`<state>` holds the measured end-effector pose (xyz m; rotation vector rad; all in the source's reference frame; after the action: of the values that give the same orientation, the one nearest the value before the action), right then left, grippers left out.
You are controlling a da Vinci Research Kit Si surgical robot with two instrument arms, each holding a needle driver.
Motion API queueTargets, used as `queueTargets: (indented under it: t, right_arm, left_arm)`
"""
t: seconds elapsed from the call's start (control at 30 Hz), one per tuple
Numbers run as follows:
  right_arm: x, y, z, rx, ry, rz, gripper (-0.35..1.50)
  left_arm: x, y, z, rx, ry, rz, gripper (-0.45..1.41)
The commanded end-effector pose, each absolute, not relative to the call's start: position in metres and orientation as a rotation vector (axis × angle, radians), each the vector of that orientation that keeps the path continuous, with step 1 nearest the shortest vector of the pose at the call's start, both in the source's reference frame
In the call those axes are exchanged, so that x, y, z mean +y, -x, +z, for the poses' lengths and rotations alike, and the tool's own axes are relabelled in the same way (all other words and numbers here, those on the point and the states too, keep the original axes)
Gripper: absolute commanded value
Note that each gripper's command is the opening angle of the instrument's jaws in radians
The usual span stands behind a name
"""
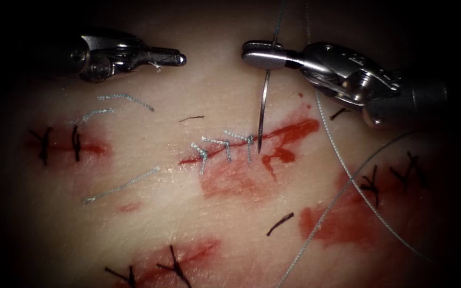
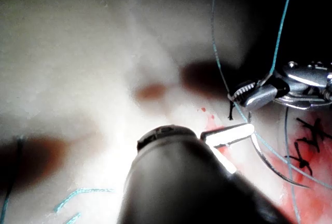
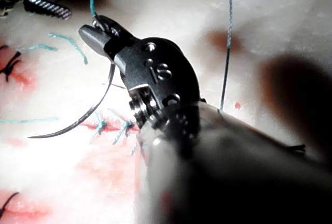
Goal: Wound Closure
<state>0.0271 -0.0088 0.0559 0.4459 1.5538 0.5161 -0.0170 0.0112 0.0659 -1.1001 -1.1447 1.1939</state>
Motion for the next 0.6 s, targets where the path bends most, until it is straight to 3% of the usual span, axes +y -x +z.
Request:
queueTargets:
  t: [0.03, 0.07, 0.1, 0.17, 0.3, 0.53, 0.6]
  right_arm:
    - [-0.0092, -0.0283, 0.0566, 1.629, -0.347, 0.415, -0.35]
    - [-0.0092, -0.0285, 0.0567, 1.682, -0.308, 0.392, -0.35]
    - [-0.0092, -0.029, 0.057, 1.792, -0.259, 0.395, -0.35]
    - [-0.0093, -0.0297, 0.0576, 1.883, -0.206, 0.402, -0.35]
    - [-0.0094, -0.0307, 0.0578, 1.883, -0.197, 0.401, -0.35]
    - [-0.0098, -0.0311, 0.0573, 1.889, -0.212, 0.39, -0.35]
    - [-0.0099, -0.0312, 0.057, 1.89, -0.211, 0.385, -0.35]
  left_arm:
    - [0.0102, 0.018, 0.0671, -1.174, 1.112, 1.201, 0.75]
    - [0.0095, 0.0184, 0.0676, -1.219, 1.108, 1.19, 0.34]
    - [0.0079, 0.0195, 0.0686, -1.295, 1.055, 1.165, 0.19]
    - [0.0069, 0.0206, 0.0694, -1.275, 1.061, 1.175, 0.19]
    - [0.0055, 0.0227, 0.0711, -1.248, 1.073, 1.194, 0.53]
    - [0.0048, 0.0233, 0.072, -1.245, 1.026, 1.19, 0.56]
    - [0.0049, 0.0231, 0.0719, -1.244, 1.02, 1.192, 0.19]
